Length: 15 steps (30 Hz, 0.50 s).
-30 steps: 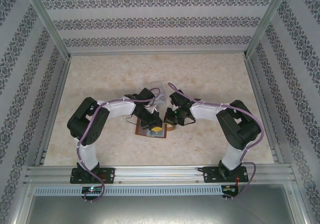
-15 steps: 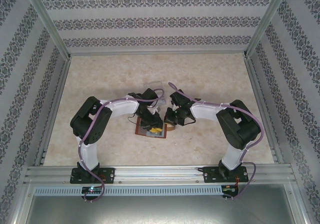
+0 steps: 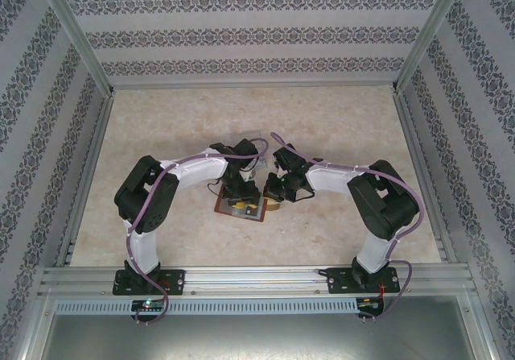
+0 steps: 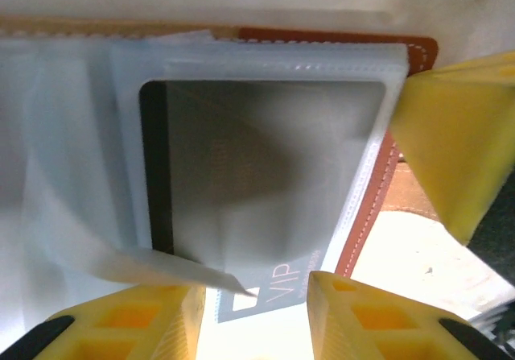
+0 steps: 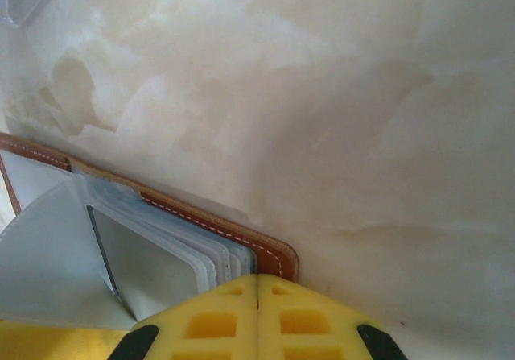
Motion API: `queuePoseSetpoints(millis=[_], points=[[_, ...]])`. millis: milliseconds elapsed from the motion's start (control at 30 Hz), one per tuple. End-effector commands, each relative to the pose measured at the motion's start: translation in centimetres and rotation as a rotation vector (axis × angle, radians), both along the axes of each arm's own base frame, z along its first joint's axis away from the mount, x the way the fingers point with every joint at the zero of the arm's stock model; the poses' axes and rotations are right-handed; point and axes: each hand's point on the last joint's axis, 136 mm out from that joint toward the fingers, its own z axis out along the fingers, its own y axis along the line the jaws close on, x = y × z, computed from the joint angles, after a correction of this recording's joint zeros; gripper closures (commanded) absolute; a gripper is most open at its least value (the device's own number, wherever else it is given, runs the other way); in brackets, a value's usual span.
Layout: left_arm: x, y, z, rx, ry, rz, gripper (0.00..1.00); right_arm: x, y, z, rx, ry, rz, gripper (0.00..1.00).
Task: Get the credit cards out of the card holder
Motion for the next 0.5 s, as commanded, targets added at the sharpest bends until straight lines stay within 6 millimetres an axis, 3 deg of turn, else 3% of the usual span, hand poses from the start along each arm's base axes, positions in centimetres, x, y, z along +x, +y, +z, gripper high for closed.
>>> queuePoseSetpoints(millis=[0, 233, 467], points=[[-1.0, 3.3, -0.6, 0.195, -0.006, -0.046, 0.59, -0.9, -1.4, -2.2, -0.075, 0.047, -0.011, 1.0], [-0.1, 4.2, 0.6, 0.282, -0.071, -0.074, 0.56, -1.0, -1.5, -2.3, -0.075, 0.049, -0.01, 1.0], [0.5, 4.8, 0.6, 0.335, -0.097, -0.1, 0.51, -0.9, -1.4, -2.1, -0.072, 0.046, -0.007, 1.0]])
